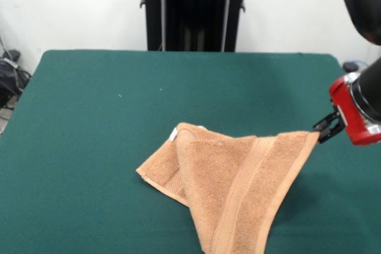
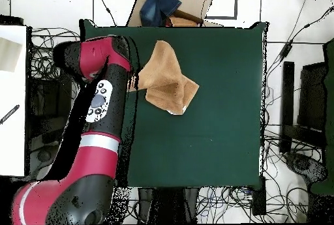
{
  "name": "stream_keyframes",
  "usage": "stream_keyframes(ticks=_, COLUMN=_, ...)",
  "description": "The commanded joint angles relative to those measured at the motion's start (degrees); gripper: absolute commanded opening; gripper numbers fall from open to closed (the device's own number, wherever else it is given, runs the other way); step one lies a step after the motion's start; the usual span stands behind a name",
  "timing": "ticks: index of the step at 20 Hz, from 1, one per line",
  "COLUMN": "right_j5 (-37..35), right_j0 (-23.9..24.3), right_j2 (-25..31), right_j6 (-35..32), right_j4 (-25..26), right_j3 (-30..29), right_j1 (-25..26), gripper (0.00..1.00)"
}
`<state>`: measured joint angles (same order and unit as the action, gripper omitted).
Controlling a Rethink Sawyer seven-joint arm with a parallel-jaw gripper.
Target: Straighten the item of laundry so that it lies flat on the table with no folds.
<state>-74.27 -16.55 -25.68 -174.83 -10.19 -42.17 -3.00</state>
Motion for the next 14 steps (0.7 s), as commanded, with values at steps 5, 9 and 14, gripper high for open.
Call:
stream_keyframes(ticks=5, right_j5=0.5, right_j0=0.8, right_j2=1.7, right_j6=-17.5, right_j4=-3.6, right_j3=1.0, right_j1=3.1, gripper=0.00)
stream_keyframes(ticks=9, right_j5=-1.0, right_j0=1.6, right_j2=1.7, right_j6=-17.1, right_j4=-4.4, right_j3=2.9, right_j1=4.0, gripper=0.00)
stream_keyframes(ticks=14, right_j5=1.1, right_j0=3.1, right_j2=3.3, right_j6=-15.9, right_j4=-6.3, right_j3=3.2, right_j1=4.7, gripper=0.00)
